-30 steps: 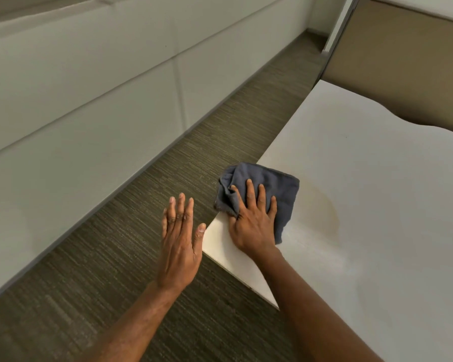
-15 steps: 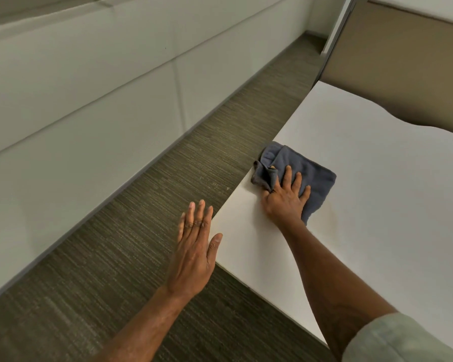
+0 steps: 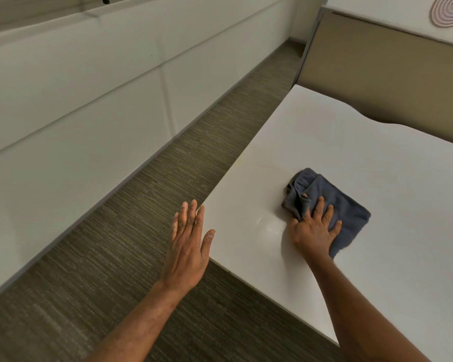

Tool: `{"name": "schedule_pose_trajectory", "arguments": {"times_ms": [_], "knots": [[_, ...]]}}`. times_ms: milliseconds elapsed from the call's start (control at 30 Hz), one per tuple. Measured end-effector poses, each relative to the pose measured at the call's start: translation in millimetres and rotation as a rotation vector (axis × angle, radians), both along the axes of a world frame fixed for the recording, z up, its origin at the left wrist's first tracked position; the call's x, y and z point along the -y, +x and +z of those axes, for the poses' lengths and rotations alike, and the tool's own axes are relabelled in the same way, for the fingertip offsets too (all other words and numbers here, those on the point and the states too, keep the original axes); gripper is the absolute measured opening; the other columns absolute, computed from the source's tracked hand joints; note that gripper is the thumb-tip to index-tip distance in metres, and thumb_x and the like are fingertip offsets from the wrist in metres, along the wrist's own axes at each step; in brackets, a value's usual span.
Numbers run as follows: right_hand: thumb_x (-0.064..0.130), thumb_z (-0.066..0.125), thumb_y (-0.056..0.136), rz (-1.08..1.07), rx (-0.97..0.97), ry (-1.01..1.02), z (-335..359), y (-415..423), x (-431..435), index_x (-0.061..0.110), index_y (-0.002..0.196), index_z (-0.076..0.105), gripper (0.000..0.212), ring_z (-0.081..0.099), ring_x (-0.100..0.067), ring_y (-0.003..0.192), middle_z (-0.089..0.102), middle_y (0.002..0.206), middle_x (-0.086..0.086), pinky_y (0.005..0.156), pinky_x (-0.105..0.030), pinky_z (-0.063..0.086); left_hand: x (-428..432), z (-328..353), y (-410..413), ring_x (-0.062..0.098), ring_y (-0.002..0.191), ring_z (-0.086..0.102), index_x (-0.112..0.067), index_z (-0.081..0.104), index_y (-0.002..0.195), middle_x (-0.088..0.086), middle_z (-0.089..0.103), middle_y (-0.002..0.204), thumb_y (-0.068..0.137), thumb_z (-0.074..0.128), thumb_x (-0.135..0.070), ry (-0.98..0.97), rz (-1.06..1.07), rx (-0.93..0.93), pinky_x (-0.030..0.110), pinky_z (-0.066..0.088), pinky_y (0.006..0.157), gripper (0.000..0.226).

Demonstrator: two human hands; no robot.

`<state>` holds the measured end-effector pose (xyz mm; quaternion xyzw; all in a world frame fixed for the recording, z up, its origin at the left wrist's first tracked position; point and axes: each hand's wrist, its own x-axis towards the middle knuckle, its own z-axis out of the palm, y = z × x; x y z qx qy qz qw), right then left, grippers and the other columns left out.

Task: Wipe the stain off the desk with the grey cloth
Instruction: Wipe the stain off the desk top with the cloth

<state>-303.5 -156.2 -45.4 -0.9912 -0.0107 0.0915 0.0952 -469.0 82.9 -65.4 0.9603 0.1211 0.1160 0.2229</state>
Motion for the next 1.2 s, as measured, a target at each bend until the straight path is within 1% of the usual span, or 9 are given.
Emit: {"name": "schedule_pose_trajectory", "arguments": {"times_ms": [133, 433, 533, 633, 733, 900, 967, 1067, 1200], "knots": [[0.037, 0.036, 0.099, -0.024, 0.005, 0.007, 1.0, -28.9, 25.5, 0.030, 0.159, -0.004, 0.073, -0.015, -0.030, 0.154, -0.013, 0.168, -0.006, 0.121, -0.058, -0.011, 9.6, 1.2, -5.5, 0.021, 0.159, -0.010, -0.013, 0.011, 0.163, 0.009, 0.003, 0.172, 0.106, 0.012, -0.053, 0.004, 0.001, -0.033, 0.050, 0.006, 0.130, 0.069], [0.033, 0.041, 0.098, -0.050, 0.025, 0.030, 0.8, -100.0, 70.4, 0.028, 0.159, -0.005, 0.076, -0.013, -0.031, 0.154, -0.011, 0.169, -0.007, 0.122, -0.057, -0.006, 27.2, 5.4, -8.4, 0.020, 0.159, -0.013, -0.015, 0.010, 0.163, 0.006, 0.000, 0.172, 0.104, 0.007, -0.057, 0.012, -0.008, -0.062, 0.048, 0.002, 0.130, 0.073], [0.041, 0.028, 0.092, -0.049, 0.025, 0.029, 1.3, -125.1, 81.1, 0.030, 0.157, -0.007, 0.075, -0.011, -0.030, 0.155, -0.009, 0.169, -0.006, 0.123, -0.055, -0.007, 30.7, 5.9, -8.2, 0.018, 0.158, -0.016, -0.015, 0.010, 0.163, 0.005, -0.001, 0.172, 0.104, 0.008, -0.057, 0.009, -0.016, -0.053, 0.042, -0.006, 0.129, 0.073], [0.045, 0.016, 0.082, -0.044, 0.013, 0.016, 1.6, -149.0, 88.5, 0.036, 0.154, -0.012, 0.078, -0.011, -0.029, 0.155, -0.010, 0.169, -0.004, 0.123, -0.054, -0.008, 34.2, 5.8, -7.7, 0.019, 0.159, -0.014, -0.013, 0.011, 0.163, 0.007, 0.000, 0.172, 0.103, 0.009, -0.057, 0.006, -0.019, -0.059, 0.046, 0.000, 0.130, 0.074], [0.049, 0.010, 0.075, -0.028, 0.020, 0.028, 1.7, -168.1, 90.0, 0.033, 0.153, -0.013, 0.083, -0.009, -0.028, 0.155, -0.008, 0.169, -0.003, 0.123, -0.054, -0.007, 36.9, 5.2, -7.7, 0.020, 0.159, -0.014, -0.012, 0.011, 0.162, 0.007, 0.001, 0.172, 0.103, 0.008, -0.057, 0.010, -0.016, -0.067, 0.046, 0.001, 0.130, 0.074], [0.044, 0.019, 0.075, 0.045, 0.049, 0.109, 2.2, -193.5, 76.9, 0.031, 0.159, 0.008, 0.085, -0.004, -0.027, 0.155, -0.001, 0.169, 0.000, 0.123, -0.058, 0.000, 40.0, 2.8, -8.1, 0.021, 0.159, -0.009, -0.012, 0.013, 0.162, 0.008, 0.004, 0.171, 0.104, 0.013, -0.054, -0.010, -0.022, -0.044, 0.047, 0.003, 0.130, 0.072], [0.042, 0.022, 0.076, 0.113, 0.045, 0.129, 1.1, -195.8, 65.7, 0.040, 0.156, 0.003, 0.082, -0.009, -0.027, 0.155, -0.004, 0.168, 0.000, 0.123, -0.059, -0.003, 42.4, 2.1, -8.2, 0.022, 0.159, -0.008, -0.012, 0.014, 0.162, 0.009, 0.005, 0.171, 0.105, 0.015, -0.053, -0.012, -0.021, -0.040, 0.048, 0.004, 0.130, 0.071], [0.043, 0.022, 0.081, 0.239, -0.009, 0.103, 0.1, -183.9, 45.6, 0.050, 0.152, -0.013, 0.079, -0.030, -0.021, 0.150, -0.021, 0.166, 0.004, 0.121, -0.054, -0.016, 48.2, 2.0, -8.3, 0.023, 0.160, -0.005, -0.011, 0.015, 0.162, 0.010, 0.007, 0.171, 0.105, 0.016, -0.053, 0.005, -0.025, -0.028, 0.049, 0.006, 0.130, 0.071], [0.047, 0.025, 0.088, 0.364, -0.005, 0.103, -0.6, -151.5, 15.7, 0.046, 0.156, -0.005, 0.074, -0.030, -0.023, 0.150, -0.020, 0.167, 0.004, 0.121, -0.055, -0.017, 54.5, 2.7, -9.5, 0.023, 0.160, -0.004, -0.011, 0.015, 0.162, 0.010, 0.007, 0.171, 0.105, 0.016, -0.053, 0.007, -0.028, -0.016, 0.049, 0.006, 0.130, 0.071]]}}
